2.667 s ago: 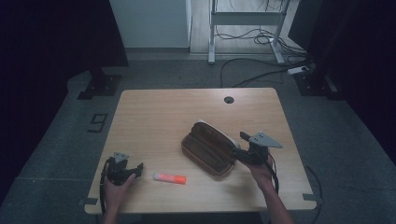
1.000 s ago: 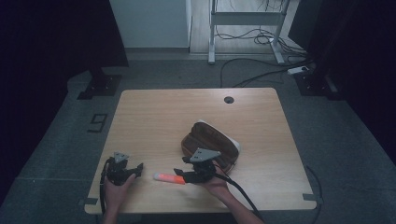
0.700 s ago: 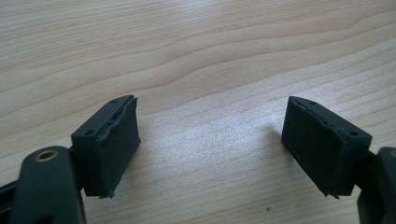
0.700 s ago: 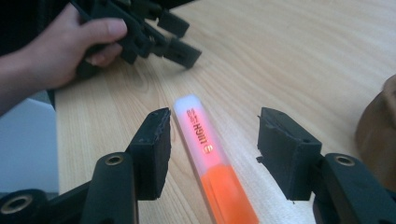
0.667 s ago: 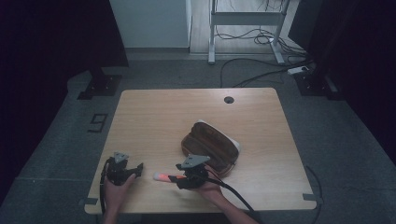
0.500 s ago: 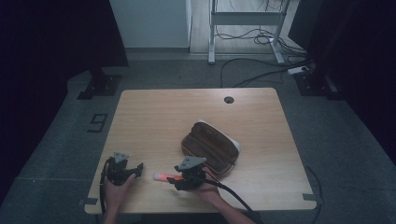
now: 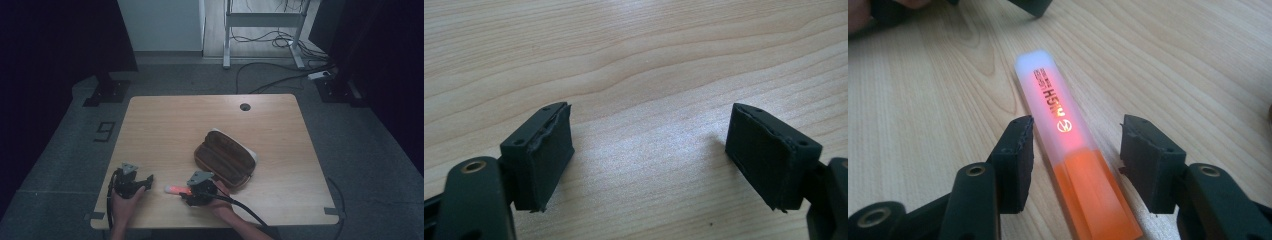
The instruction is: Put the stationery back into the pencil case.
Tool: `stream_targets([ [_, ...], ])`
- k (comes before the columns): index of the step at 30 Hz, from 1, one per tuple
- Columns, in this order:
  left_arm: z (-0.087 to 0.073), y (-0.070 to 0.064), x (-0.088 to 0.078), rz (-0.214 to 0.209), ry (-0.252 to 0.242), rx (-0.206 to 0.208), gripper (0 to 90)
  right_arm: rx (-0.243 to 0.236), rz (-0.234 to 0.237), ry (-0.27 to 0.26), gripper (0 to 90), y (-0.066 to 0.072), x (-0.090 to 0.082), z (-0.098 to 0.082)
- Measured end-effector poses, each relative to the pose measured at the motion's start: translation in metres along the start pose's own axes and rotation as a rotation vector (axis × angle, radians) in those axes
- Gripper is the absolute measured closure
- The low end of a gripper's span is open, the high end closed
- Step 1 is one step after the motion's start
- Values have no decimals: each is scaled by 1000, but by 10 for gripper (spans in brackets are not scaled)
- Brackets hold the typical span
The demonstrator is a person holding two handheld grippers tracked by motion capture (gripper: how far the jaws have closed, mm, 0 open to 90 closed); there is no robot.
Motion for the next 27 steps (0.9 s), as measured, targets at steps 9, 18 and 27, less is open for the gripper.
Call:
stream_targets([
  [9,0,0,0,0,0,0,188,-37,-13,20,553,3,1,0],
  [18,0,0,0,0,0,0,189,-48,-7,16,650,3,1,0],
  [27,0,0,0,0,0,0,188,-24,10,18,657,0,-2,0],
])
Point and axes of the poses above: each handheld gripper's, and its own axes: x roughly forward along the jaws, z roughly out of its top, y roughly to its left, the point moved 1 cm from there along x, roughly forward along the jaws, and after that the axes turned 5 degrees about -z, right-handed, at the moved point
